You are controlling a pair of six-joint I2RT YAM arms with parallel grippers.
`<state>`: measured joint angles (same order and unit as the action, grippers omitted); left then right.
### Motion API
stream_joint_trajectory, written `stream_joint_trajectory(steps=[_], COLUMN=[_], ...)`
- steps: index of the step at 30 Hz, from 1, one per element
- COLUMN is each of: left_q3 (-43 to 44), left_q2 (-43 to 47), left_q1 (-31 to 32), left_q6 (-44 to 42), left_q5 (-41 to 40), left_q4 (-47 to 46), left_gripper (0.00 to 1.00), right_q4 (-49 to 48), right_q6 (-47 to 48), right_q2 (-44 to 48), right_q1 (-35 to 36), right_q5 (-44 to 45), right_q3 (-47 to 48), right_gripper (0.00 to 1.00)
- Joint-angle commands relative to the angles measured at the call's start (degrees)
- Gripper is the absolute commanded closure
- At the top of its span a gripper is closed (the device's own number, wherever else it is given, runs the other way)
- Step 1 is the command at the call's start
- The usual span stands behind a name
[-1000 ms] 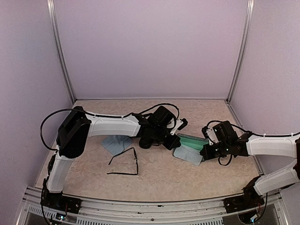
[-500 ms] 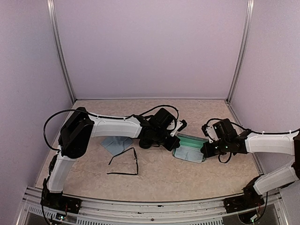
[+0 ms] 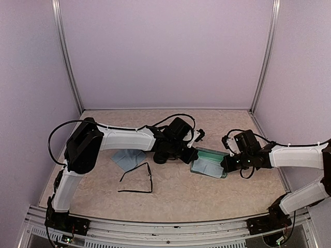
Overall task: Organize the sunglasses
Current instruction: Place the folded cleaning cloth in the sunglasses case.
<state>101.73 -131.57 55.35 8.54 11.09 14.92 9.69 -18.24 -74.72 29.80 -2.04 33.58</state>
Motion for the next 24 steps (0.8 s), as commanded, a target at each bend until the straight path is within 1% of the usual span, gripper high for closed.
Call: stream_joint_trajectory(steps=[1,24], left_q3=[1.35,1.37], left_q2=[-1.65,-2.09], left_q1=[-0.86,-0.16], left_q6=[0.42,0.78], left_q5=[-1.37,-0.81], left_q4=[-0.82,-0.96], left_gripper=[1.0,1.0], right_q4=[0.53,0.12], right_q6=[0.65,2.21], right_q2=[-0.76,-2.09], right_q1=[-1.06,-1.02], right_q5=[2.48,3.4], right_q3=[0.92,2.13], right_gripper=[1.0,1.0])
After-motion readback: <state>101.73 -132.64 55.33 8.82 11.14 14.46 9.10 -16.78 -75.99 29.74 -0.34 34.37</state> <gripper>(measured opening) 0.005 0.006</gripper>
